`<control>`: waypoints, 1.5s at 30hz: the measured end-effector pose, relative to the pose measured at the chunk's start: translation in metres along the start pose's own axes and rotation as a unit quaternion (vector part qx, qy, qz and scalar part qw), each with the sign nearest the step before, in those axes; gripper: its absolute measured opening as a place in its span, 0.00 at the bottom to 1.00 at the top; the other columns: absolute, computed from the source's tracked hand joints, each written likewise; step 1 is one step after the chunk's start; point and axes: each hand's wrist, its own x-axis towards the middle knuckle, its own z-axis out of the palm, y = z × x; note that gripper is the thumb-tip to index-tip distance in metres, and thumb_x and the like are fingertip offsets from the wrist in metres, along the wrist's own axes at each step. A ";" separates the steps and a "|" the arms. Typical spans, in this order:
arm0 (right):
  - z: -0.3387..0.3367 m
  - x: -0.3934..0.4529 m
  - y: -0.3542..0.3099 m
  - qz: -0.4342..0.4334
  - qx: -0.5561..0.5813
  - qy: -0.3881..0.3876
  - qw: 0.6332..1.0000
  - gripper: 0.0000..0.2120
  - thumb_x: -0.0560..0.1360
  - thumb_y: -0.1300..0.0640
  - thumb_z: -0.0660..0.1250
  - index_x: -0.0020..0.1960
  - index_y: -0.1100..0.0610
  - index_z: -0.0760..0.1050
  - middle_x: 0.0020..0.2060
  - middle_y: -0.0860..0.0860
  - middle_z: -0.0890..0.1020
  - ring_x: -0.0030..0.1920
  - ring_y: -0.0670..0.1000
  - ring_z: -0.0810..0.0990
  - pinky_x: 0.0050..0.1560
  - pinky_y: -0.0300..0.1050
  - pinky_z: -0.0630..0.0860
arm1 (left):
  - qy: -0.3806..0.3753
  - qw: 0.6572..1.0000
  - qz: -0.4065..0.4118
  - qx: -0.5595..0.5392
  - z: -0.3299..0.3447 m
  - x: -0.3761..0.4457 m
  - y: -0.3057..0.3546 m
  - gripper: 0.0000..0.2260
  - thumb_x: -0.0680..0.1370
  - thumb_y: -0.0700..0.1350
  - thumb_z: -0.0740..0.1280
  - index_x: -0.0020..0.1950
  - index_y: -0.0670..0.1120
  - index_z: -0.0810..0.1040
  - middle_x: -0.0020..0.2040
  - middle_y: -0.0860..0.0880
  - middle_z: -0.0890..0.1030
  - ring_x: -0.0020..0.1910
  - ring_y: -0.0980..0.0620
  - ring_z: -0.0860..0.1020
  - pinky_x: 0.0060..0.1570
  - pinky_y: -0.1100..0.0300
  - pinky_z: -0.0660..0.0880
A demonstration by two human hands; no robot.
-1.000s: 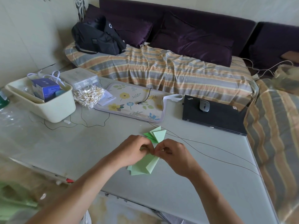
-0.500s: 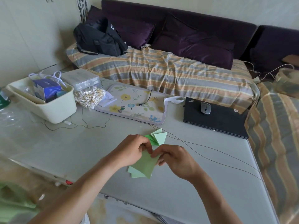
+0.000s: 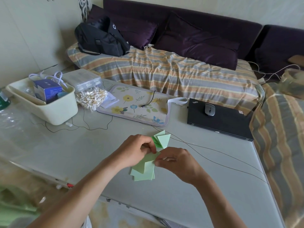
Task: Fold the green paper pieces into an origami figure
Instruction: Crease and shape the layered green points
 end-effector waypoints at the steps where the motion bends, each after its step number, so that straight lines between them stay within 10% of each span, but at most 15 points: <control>1: 0.001 0.000 0.000 0.007 -0.005 0.008 1.000 0.01 0.74 0.54 0.76 0.44 0.50 0.86 0.43 0.46 0.86 0.44 0.47 0.85 0.50 0.40 0.80 | 0.002 1.000 0.005 -0.011 -0.001 -0.001 0.001 0.11 0.77 0.38 0.68 0.44 0.54 0.83 0.44 0.57 0.85 0.46 0.58 0.82 0.49 0.58 0.78; 16: 0.009 0.009 0.000 0.104 0.062 0.134 0.984 0.05 0.76 0.57 0.71 0.43 0.53 0.84 0.33 0.50 0.87 0.41 0.57 0.84 0.51 0.55 0.82 | 0.032 0.998 0.044 -0.030 0.000 -0.002 0.007 0.15 0.78 0.38 0.64 0.54 0.54 0.86 0.47 0.61 0.86 0.46 0.66 0.82 0.48 0.70 0.76; 25: 0.012 0.009 0.000 0.092 0.026 0.148 0.984 0.05 0.75 0.54 0.73 0.41 0.50 0.84 0.31 0.49 0.85 0.32 0.41 0.81 0.48 0.50 0.80 | 0.072 0.995 0.046 -0.046 0.006 -0.002 0.009 0.10 0.74 0.39 0.74 0.46 0.54 0.88 0.38 0.59 0.86 0.38 0.61 0.83 0.42 0.62 0.79; 31: 0.019 0.010 0.001 0.048 0.081 0.196 0.976 0.15 0.74 0.55 0.75 0.56 0.46 0.73 0.41 0.48 0.86 0.40 0.46 0.85 0.45 0.43 0.81 | 0.120 0.981 -0.038 -0.145 0.009 -0.001 0.010 0.08 0.74 0.40 0.75 0.46 0.53 0.87 0.39 0.57 0.86 0.39 0.64 0.82 0.43 0.71 0.74; 38: 0.018 0.009 -0.005 0.138 0.252 0.075 0.955 0.12 0.79 0.52 0.70 0.55 0.61 0.81 0.52 0.62 0.85 0.55 0.60 0.84 0.58 0.56 0.81 | 0.087 0.911 -0.148 -0.375 0.011 -0.004 0.019 0.07 0.76 0.36 0.73 0.48 0.47 0.86 0.44 0.48 0.87 0.42 0.54 0.85 0.39 0.64 0.80; 45: 0.019 0.010 0.002 0.163 0.217 0.065 0.960 0.09 0.75 0.50 0.73 0.46 0.55 0.85 0.46 0.57 0.87 0.44 0.51 0.84 0.48 0.47 0.77 | 0.040 0.918 -0.199 -0.342 0.012 -0.004 0.021 0.07 0.75 0.37 0.74 0.50 0.46 0.86 0.40 0.50 0.84 0.36 0.55 0.80 0.37 0.66 0.76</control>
